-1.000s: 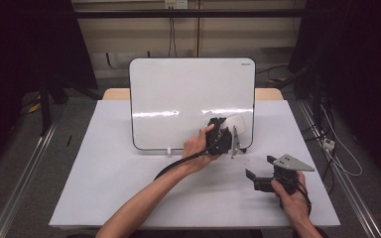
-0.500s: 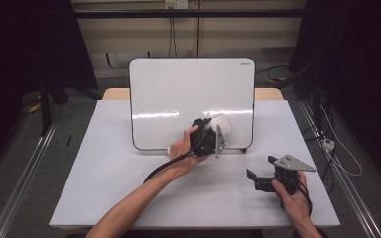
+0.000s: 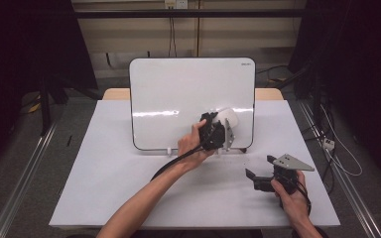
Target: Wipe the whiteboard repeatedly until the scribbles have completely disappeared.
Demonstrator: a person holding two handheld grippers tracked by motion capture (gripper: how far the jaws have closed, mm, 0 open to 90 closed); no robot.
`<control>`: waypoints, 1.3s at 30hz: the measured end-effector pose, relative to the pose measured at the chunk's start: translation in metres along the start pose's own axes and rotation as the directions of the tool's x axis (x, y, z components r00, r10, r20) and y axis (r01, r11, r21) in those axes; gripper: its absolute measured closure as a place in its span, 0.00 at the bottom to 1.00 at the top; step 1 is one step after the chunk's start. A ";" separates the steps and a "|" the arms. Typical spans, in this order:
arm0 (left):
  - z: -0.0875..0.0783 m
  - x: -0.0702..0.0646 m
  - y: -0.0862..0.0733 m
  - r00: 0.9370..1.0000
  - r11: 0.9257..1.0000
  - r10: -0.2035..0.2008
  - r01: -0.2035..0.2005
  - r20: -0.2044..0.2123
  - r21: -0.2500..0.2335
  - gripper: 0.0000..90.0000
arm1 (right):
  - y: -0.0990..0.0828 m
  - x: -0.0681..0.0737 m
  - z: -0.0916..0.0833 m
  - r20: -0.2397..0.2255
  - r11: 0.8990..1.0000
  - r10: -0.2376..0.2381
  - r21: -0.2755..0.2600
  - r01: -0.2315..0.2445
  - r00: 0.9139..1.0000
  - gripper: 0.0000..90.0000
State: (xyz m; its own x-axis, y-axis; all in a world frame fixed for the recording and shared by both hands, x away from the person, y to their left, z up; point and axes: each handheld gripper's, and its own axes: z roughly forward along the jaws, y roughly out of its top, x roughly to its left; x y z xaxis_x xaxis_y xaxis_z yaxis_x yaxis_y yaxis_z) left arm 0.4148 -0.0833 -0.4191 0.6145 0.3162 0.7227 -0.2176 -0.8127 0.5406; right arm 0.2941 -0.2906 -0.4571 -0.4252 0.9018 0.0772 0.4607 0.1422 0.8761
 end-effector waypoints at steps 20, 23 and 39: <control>-0.010 -0.022 -0.015 0.995 0.996 0.085 -0.085 0.044 0.010 0.34 | -0.001 0.000 -0.002 0.003 1.000 -0.003 -0.001 0.003 1.000 0.05; -0.013 -0.016 -0.021 0.998 0.998 0.055 -0.056 0.031 0.017 0.34 | 0.000 0.001 -0.002 0.002 1.000 -0.005 -0.002 0.005 1.000 0.05; -0.025 0.069 -0.054 0.977 0.981 -0.191 0.193 -0.092 0.011 0.34 | 0.000 0.001 -0.001 0.002 1.000 -0.005 0.000 0.005 1.000 0.05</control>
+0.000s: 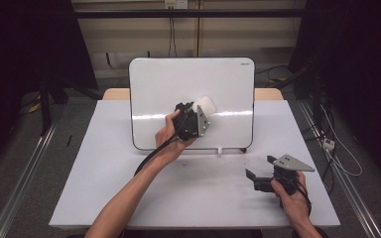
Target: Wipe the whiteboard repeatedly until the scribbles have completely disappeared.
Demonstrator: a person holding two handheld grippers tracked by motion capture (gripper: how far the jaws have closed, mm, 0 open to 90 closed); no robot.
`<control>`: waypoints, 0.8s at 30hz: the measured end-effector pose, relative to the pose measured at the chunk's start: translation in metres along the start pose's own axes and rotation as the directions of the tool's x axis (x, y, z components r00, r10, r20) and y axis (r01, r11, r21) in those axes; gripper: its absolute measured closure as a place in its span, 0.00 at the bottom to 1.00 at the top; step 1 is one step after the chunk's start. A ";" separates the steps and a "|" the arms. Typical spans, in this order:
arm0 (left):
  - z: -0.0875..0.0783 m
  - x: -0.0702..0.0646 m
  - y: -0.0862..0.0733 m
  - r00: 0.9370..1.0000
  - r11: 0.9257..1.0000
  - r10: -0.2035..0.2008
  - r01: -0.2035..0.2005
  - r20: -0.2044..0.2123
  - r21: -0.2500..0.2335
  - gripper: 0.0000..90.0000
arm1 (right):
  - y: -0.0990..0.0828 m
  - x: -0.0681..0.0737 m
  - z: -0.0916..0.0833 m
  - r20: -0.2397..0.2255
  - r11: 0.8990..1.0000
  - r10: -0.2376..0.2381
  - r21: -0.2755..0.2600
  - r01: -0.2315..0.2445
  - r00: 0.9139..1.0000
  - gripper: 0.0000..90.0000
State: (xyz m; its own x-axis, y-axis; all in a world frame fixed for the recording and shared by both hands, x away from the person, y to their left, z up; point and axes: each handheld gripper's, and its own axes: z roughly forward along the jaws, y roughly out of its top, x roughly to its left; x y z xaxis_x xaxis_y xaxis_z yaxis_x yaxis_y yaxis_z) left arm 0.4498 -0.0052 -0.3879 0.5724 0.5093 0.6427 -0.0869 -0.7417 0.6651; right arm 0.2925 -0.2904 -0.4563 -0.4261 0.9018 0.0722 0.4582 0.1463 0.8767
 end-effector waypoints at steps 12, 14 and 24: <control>-0.005 0.002 -0.008 0.998 0.999 -0.053 0.054 -0.030 0.007 0.35 | 0.000 0.000 0.000 -0.003 1.000 -0.002 0.000 0.002 1.000 0.05; -0.007 0.001 -0.010 0.999 0.999 -0.037 0.038 -0.020 0.017 0.35 | 0.000 0.000 0.000 -0.001 1.000 0.002 -0.002 -0.002 1.000 0.05; -0.016 0.003 -0.019 0.993 0.996 -0.091 0.090 0.081 0.023 0.35 | 0.001 0.001 0.002 -0.003 1.000 -0.002 0.005 0.002 1.000 0.05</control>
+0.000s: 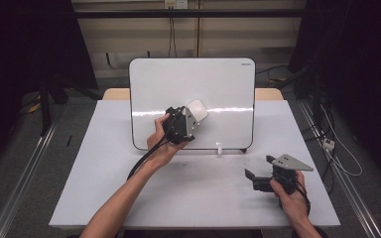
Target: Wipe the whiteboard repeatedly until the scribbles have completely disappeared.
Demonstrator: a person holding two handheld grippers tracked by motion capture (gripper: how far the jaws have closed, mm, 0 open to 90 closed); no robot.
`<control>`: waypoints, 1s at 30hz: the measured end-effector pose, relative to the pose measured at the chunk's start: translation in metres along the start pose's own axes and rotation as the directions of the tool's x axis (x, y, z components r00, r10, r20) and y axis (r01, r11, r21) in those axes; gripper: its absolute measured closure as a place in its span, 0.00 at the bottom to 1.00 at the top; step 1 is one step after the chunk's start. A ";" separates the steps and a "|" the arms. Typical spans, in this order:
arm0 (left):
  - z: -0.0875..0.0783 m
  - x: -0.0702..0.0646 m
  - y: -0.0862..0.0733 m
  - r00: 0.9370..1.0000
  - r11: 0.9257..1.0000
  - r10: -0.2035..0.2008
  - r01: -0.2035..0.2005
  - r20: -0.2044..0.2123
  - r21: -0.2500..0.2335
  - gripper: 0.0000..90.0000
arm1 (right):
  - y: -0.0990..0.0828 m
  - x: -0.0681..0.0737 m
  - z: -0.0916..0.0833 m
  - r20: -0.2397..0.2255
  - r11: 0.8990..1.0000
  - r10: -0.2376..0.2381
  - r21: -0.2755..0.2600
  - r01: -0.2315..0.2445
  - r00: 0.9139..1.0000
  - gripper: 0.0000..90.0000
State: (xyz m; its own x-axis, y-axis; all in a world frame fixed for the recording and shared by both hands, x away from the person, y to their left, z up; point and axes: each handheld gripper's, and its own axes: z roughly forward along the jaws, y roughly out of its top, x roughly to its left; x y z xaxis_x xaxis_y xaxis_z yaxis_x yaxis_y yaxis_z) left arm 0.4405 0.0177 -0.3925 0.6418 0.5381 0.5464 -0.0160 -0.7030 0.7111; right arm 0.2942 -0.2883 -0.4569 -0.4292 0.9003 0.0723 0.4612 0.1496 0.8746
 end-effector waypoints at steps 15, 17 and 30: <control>-0.015 0.007 0.004 0.992 0.994 -0.102 0.105 0.068 -0.042 0.35 | 0.001 0.000 0.000 -0.001 1.000 0.003 -0.006 -0.003 1.000 0.05; -0.017 0.009 0.004 0.991 0.992 -0.112 0.116 0.073 -0.051 0.34 | 0.001 0.000 0.000 0.000 1.000 0.003 -0.003 -0.003 1.000 0.05; -0.029 0.021 -0.001 0.977 0.977 -0.196 0.202 0.083 -0.071 0.34 | 0.002 0.001 0.003 0.000 1.000 0.003 0.001 -0.003 1.000 0.05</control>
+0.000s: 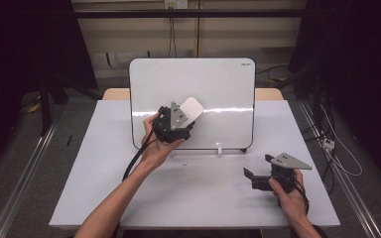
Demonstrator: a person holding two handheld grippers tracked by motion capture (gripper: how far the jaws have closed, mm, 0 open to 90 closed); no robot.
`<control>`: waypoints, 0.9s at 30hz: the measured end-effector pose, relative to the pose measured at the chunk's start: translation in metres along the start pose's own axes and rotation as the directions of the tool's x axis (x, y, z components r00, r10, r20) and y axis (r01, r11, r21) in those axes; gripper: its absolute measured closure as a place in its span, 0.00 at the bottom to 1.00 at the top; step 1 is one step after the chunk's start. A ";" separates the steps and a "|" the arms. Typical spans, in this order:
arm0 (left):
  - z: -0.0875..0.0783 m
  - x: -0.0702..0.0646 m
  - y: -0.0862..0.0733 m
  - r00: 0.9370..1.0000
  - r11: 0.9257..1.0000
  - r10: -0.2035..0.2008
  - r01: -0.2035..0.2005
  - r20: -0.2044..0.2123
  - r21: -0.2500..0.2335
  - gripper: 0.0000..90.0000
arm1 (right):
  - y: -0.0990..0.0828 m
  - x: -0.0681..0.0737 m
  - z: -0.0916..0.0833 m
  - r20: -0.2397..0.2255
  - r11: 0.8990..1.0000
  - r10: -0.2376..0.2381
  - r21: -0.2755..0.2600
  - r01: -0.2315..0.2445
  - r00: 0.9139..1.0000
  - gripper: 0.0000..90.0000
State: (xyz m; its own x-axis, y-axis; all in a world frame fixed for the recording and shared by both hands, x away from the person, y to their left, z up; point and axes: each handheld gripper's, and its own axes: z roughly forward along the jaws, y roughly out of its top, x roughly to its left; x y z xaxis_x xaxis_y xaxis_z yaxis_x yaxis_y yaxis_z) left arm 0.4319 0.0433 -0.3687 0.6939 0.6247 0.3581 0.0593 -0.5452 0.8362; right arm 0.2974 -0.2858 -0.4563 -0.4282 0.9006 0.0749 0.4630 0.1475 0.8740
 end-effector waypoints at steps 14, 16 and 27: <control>-0.022 0.016 -0.007 0.995 0.998 -0.069 0.069 -0.066 -0.001 0.34 | -0.001 0.000 -0.004 0.001 1.000 0.003 -0.007 -0.003 1.000 0.05; -0.026 0.018 -0.008 0.995 0.997 -0.074 0.073 -0.065 -0.011 0.34 | 0.000 0.000 -0.004 0.001 1.000 0.007 -0.007 -0.007 1.000 0.05; -0.044 0.031 -0.018 0.990 0.993 -0.117 0.114 -0.084 -0.032 0.34 | 0.000 0.002 0.000 0.002 1.000 0.001 -0.002 -0.001 1.000 0.05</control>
State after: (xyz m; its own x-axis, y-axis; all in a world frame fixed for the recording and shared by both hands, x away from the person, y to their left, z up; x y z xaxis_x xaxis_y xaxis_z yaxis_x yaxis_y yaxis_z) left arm 0.4208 0.0970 -0.3545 0.6197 0.7287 0.2915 0.1157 -0.4522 0.8844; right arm 0.2968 -0.2840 -0.4558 -0.4264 0.9014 0.0754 0.4622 0.1454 0.8748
